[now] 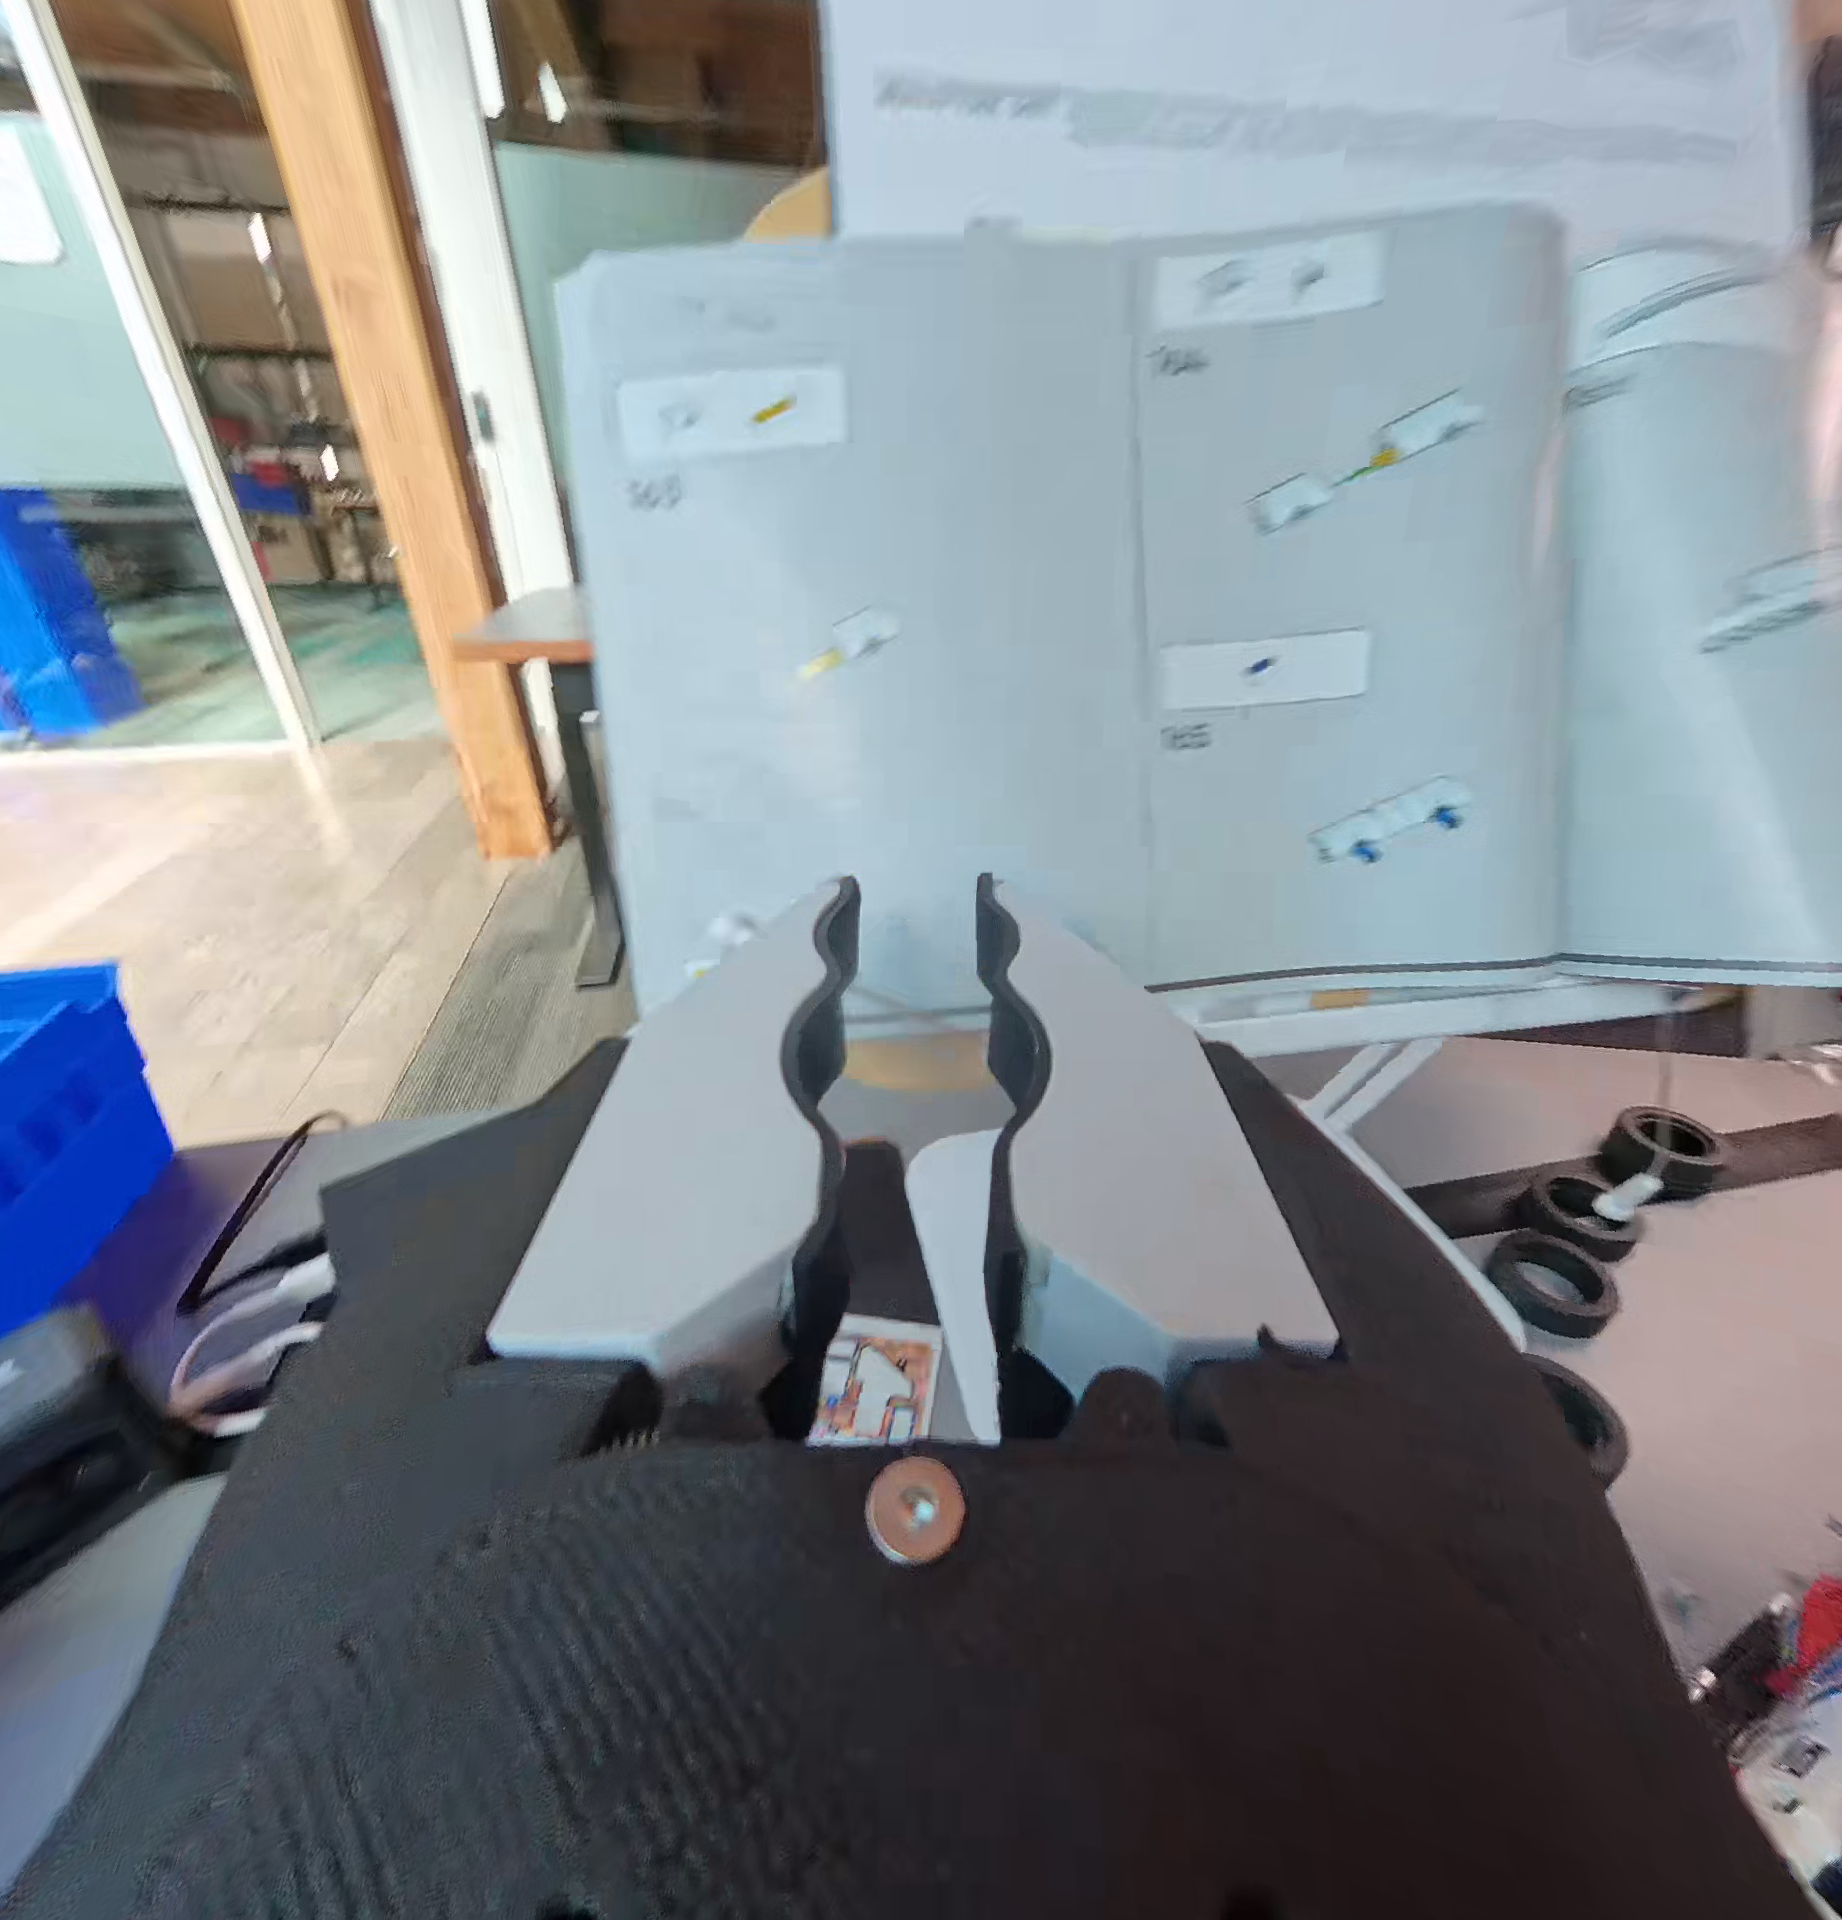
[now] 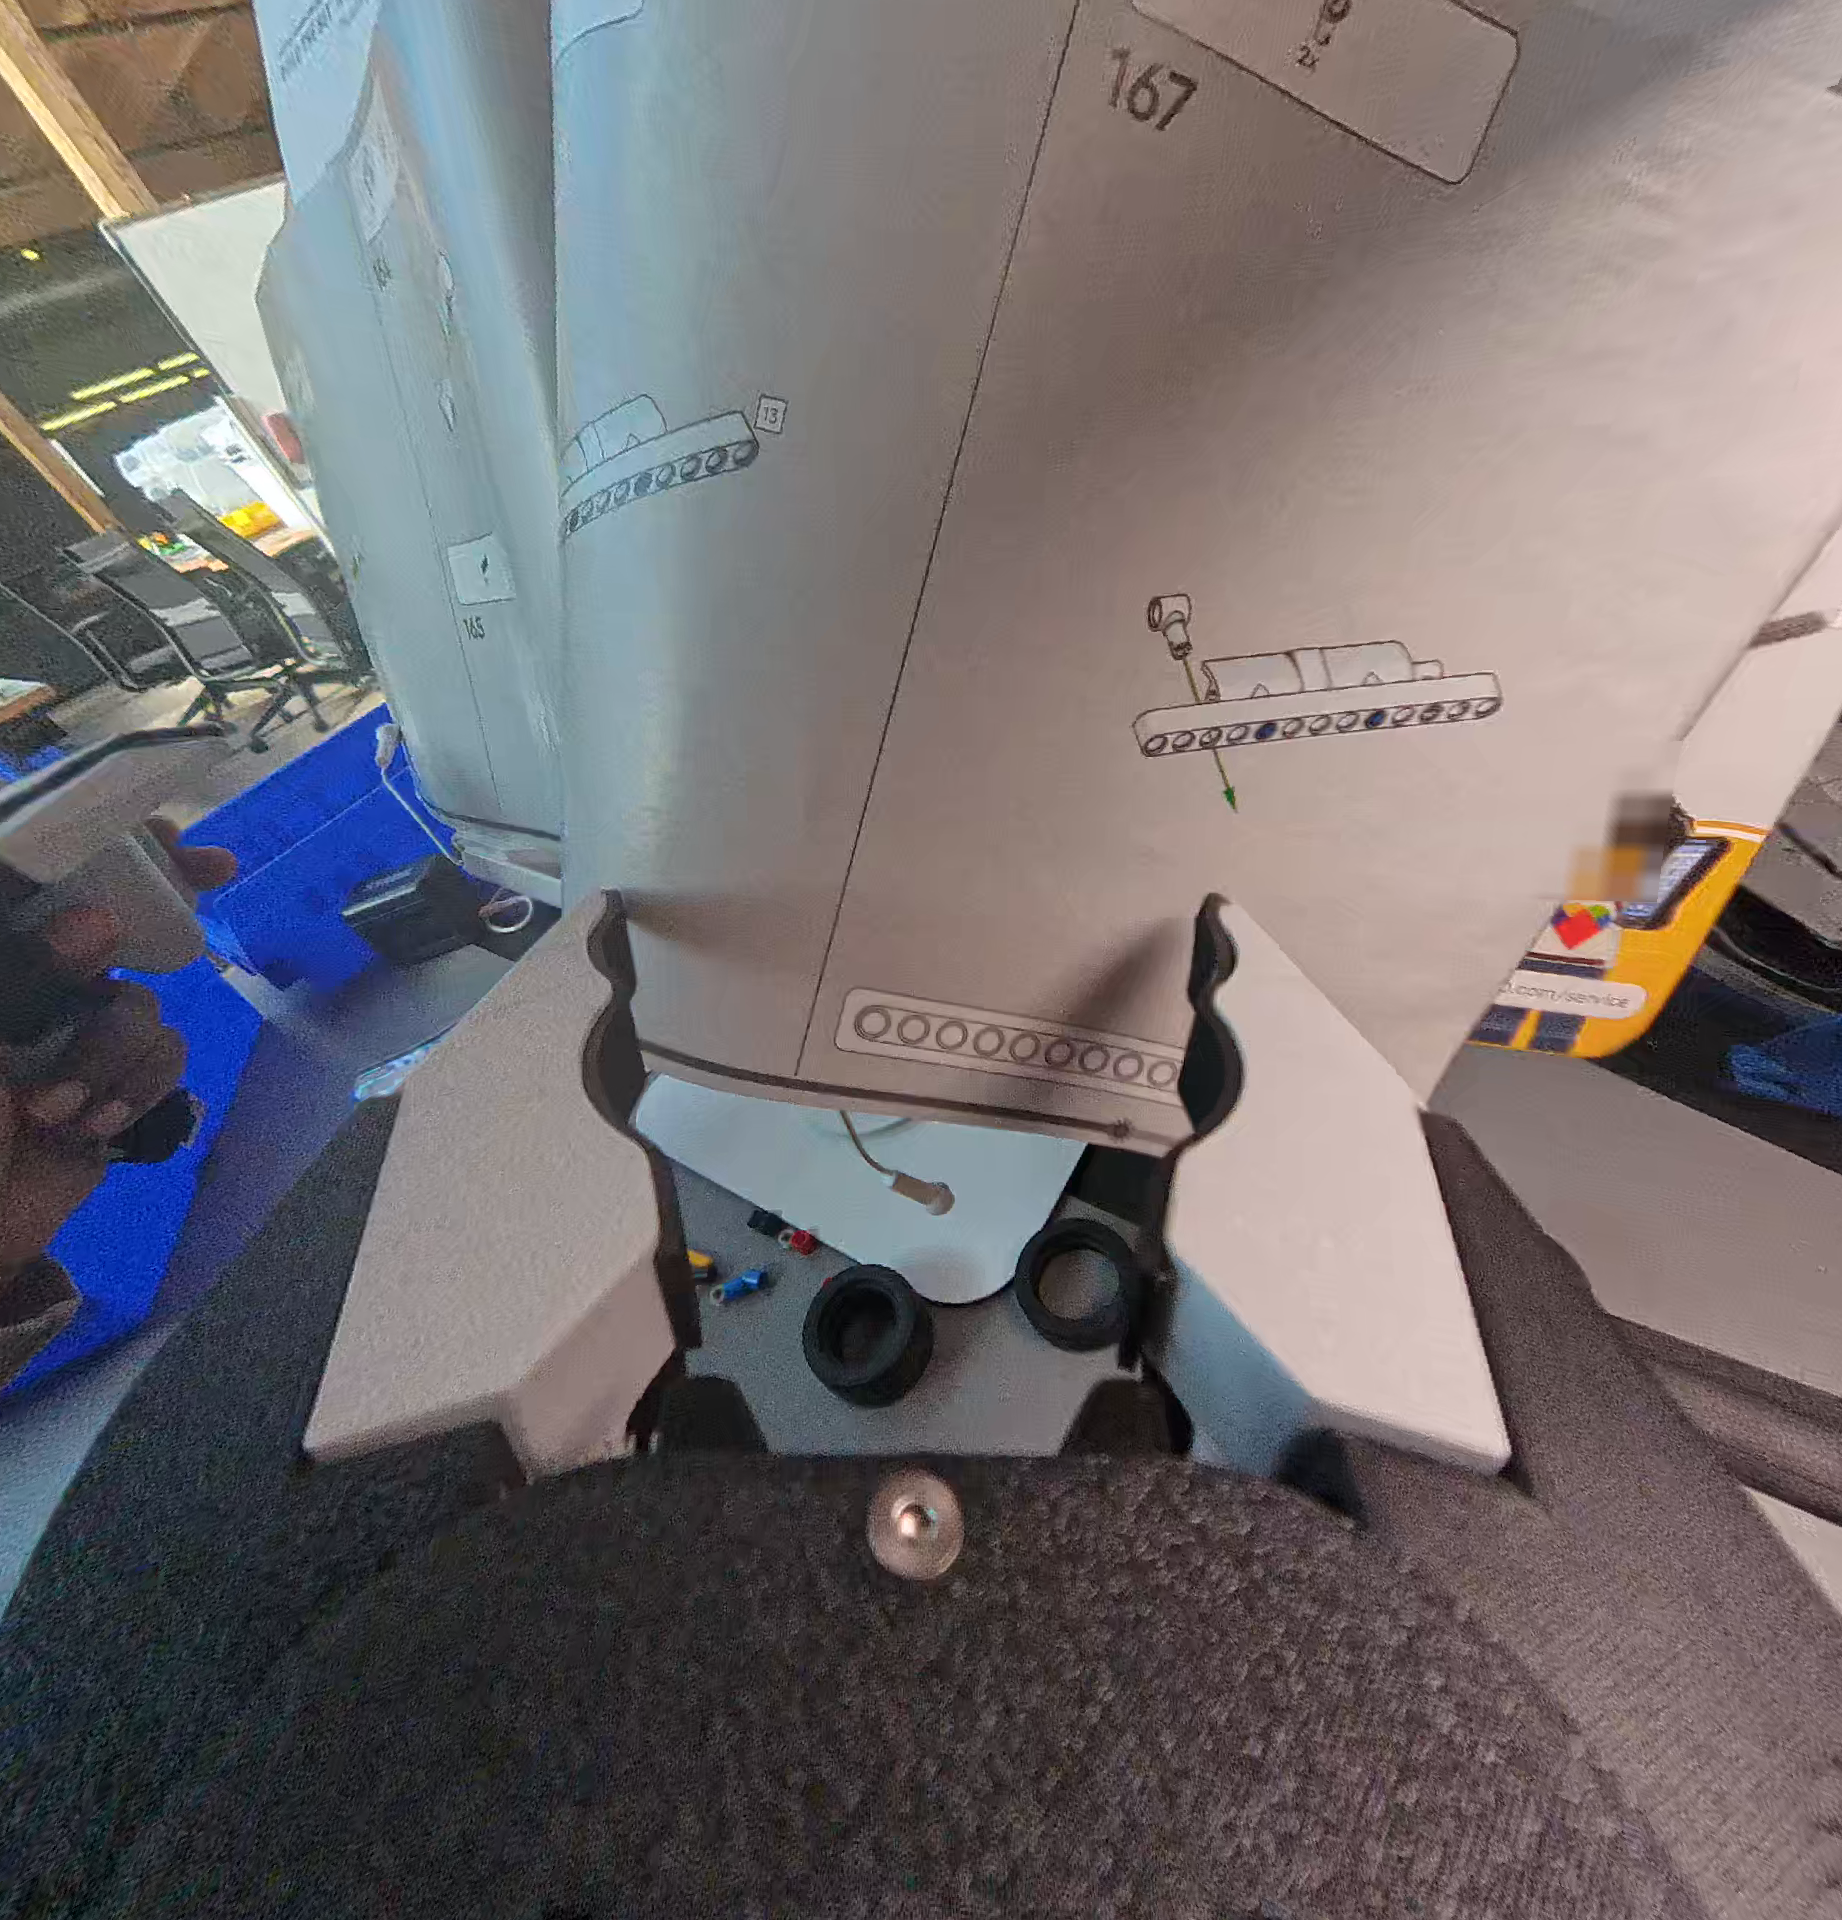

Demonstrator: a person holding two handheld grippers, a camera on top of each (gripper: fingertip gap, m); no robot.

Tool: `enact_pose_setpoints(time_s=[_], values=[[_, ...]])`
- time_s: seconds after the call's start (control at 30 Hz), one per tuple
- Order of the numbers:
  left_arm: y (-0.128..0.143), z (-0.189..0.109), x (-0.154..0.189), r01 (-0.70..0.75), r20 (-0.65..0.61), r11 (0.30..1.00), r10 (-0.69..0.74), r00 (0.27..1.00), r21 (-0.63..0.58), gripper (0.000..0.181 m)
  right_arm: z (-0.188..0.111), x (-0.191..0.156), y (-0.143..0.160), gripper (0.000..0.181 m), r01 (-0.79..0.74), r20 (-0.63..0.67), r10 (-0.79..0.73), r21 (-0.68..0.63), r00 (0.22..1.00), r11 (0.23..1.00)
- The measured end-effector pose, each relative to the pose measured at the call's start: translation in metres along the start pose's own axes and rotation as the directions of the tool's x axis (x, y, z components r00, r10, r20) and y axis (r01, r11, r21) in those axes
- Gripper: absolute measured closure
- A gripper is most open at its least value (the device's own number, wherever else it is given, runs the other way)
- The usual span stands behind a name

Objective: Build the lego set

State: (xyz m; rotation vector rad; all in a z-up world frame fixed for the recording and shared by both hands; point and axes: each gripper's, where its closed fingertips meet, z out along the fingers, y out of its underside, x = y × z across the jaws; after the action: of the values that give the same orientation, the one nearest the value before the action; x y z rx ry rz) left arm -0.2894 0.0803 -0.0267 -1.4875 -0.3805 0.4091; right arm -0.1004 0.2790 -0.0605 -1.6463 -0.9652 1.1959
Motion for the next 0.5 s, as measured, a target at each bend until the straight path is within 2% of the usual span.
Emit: enact_pose_setpoints(time_s=[0.03,0.1,0.2,0.3,0.37,0.43,0.5], values=[[-0.008,-0.002,0.023,-0.053,-0.072,0.998,0.055,0.996,0.030,0.167,0.006,-0.003,-0.002,0.078,-0.006,0.003,0.006,-0.011,1.000,1.000],[-0.010,0.001,0.075,-0.169,-0.225,0.986,0.167,0.960,0.009,0.166,0.012,-0.001,-0.006,0.101,0.020,-0.041,-0.020,-0.019,0.999,1.000],[-0.014,0.003,0.144,-0.206,-0.448,0.978,0.190,0.873,0.014,0.174,0.004,0.012,-0.022,0.136,0.110,-0.155,-0.104,0.027,0.982,0.994],[-0.008,0.020,0.183,-0.293,-0.521,0.956,0.243,0.818,-0.015,0.177,-0.001,0.010,-0.033,0.169,0.195,-0.142,-0.186,0.052,0.972,0.979],[-0.001,0.038,0.198,-0.375,-0.516,0.926,0.304,0.801,-0.037,0.179,-0.001,0.014,-0.035,0.181,0.236,-0.161,-0.229,0.026,0.960,0.971],[0.010,0.059,0.202,-0.452,-0.484,0.887,0.356,0.800,-0.096,0.181,-0.004,0.019,-0.041,0.177,0.292,-0.205,-0.279,0.033,0.938,0.956],[0.016,0.072,0.207,-0.482,-0.468,0.868,0.377,0.799,-0.123,0.181,-0.008,0.025,-0.046,0.150,0.285,-0.240,-0.266,0.048,0.934,0.957]])
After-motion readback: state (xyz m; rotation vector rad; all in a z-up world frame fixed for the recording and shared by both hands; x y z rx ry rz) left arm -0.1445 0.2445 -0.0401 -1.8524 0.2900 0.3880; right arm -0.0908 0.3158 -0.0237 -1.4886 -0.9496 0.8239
